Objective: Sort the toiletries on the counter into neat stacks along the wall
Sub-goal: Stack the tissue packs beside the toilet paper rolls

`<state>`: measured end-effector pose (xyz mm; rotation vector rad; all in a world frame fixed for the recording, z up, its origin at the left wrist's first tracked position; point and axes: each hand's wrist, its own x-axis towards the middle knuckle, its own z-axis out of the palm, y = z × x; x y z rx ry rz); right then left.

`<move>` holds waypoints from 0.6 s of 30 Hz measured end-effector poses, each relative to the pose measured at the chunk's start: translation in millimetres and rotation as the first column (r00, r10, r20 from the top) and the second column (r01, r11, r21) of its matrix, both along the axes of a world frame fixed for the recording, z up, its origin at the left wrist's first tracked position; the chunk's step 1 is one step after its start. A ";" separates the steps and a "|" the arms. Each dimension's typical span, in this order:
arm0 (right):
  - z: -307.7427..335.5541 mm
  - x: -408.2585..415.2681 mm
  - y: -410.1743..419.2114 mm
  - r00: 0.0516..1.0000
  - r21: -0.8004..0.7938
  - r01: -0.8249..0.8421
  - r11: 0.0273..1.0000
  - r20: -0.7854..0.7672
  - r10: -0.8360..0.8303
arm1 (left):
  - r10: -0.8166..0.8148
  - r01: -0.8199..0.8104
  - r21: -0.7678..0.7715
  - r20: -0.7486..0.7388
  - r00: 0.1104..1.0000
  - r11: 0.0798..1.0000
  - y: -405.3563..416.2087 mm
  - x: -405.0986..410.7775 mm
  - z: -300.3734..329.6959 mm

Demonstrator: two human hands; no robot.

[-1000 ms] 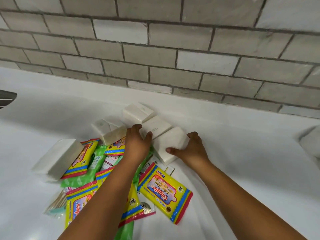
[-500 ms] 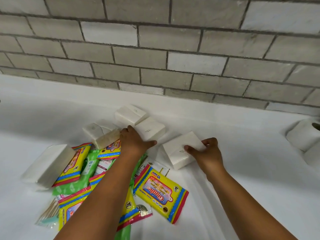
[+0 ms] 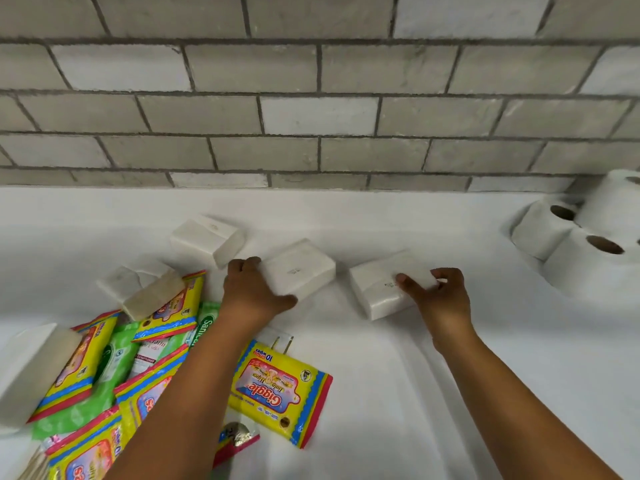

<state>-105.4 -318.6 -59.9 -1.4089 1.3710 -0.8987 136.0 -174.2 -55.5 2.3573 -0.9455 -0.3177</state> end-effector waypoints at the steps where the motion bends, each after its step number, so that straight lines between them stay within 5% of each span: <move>1: 0.8 -9.5 -6.8 0.999 -0.010 0.034 0.999 -0.015 -0.034 | -0.039 0.038 -0.030 -0.034 0.999 0.999 -3.7 -8.7 2.0; 10: -9.6 -89.1 -69.0 0.959 -0.079 0.233 0.969 -0.144 -0.242 | -0.270 0.248 -0.128 -0.196 0.943 0.960 -54.2 -81.7 3.2; 14: -17.3 -110.7 -86.0 0.932 -0.122 0.180 0.976 -0.297 -0.209 | -0.311 0.282 -0.150 -0.231 0.922 0.948 -77.1 -104.4 -4.1; 18: -20.6 -128.6 -82.7 0.915 -0.383 -0.034 0.923 -0.384 -0.125 | -0.331 0.299 -0.155 -0.260 0.907 0.942 -96.9 -118.5 -7.4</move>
